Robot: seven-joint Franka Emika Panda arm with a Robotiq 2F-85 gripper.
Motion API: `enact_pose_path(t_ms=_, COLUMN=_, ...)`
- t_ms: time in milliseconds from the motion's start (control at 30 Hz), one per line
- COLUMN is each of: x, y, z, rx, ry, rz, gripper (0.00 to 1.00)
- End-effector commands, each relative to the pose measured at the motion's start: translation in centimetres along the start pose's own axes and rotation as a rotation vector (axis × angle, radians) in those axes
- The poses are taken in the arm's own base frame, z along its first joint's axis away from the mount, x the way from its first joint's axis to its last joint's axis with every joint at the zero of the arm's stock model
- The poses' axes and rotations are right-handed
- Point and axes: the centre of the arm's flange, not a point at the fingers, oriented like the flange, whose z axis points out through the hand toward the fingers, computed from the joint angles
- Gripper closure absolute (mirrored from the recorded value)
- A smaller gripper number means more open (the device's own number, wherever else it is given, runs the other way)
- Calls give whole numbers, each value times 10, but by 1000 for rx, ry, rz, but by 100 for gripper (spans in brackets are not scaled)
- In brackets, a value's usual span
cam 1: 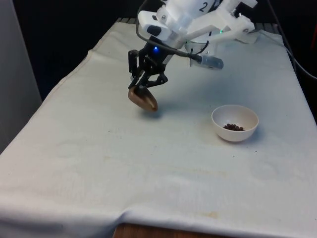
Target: Pour the coffee beans from the cup into the bowl.
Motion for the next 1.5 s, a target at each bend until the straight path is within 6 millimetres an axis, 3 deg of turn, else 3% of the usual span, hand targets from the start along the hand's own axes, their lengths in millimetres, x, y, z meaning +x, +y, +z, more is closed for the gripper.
enact_pose_path(t_ms=0, x=-1, y=0, z=2, rx=19, ry=-5, rz=-2, gripper=100)
enact_pose_path(t_ms=1467, x=4, y=42, z=38, rx=221, ry=-120, rz=47, gripper=100)
